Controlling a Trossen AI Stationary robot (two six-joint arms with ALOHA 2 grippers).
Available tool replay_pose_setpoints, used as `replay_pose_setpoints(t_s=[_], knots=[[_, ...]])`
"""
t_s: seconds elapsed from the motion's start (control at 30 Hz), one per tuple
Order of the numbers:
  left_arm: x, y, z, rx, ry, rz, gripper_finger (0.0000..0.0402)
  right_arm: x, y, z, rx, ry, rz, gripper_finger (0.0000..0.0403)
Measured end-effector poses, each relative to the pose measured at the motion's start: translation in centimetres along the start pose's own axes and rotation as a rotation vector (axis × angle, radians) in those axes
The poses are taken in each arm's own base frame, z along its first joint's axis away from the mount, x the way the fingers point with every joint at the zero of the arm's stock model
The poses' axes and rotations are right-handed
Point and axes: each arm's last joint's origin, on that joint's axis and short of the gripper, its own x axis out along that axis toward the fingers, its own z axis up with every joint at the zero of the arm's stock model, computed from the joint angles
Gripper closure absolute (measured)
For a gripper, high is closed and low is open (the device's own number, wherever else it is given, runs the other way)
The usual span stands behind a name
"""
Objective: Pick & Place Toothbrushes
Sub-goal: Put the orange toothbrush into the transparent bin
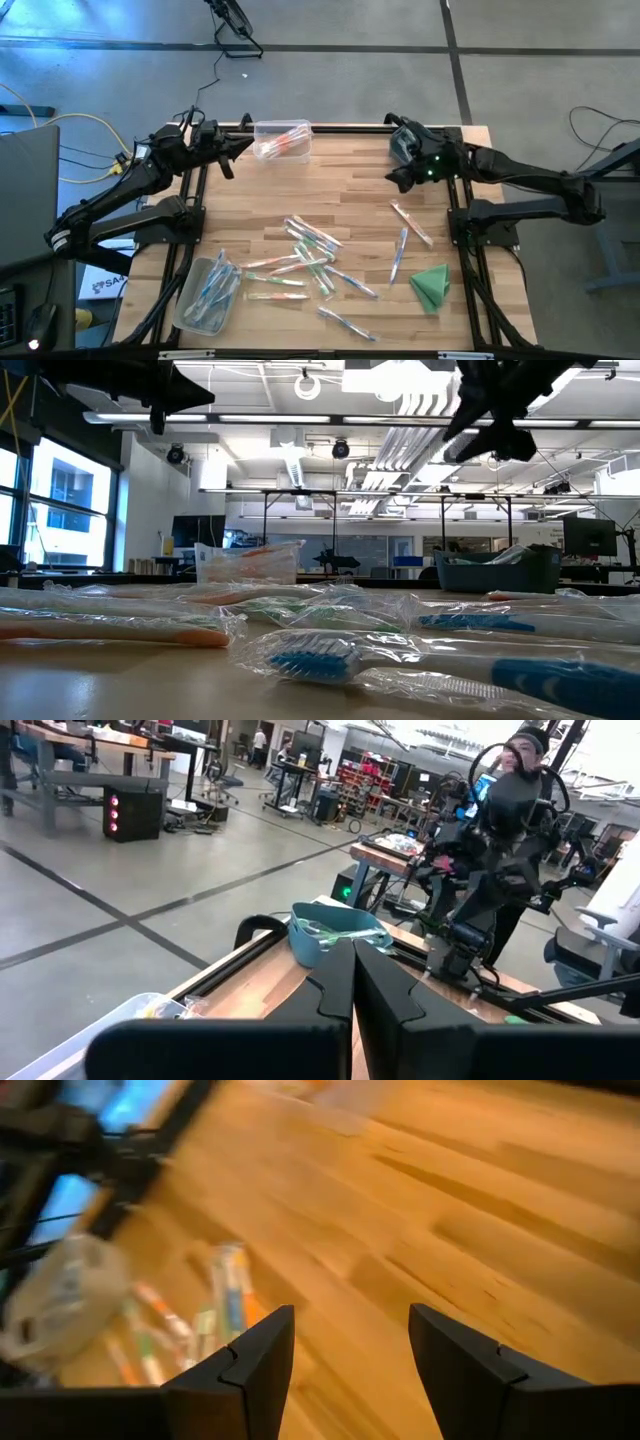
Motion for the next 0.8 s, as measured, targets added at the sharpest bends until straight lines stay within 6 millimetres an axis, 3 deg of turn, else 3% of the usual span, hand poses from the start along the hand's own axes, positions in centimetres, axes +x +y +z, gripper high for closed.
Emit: replay_pose_setpoints(t_s=[0.27,0.8], knots=[[0.0,0.0,0.0,0.0,-0.001,0.003,0.0401,1.9,-0.6,-2.0,0.107,0.103,-0.216,0.0212],[0.0,0.0,0.0,0.0,-0.002,0.006,0.0401,9.2,-1.8,-5.3,0.094,0.398,-0.481,0.0212]])
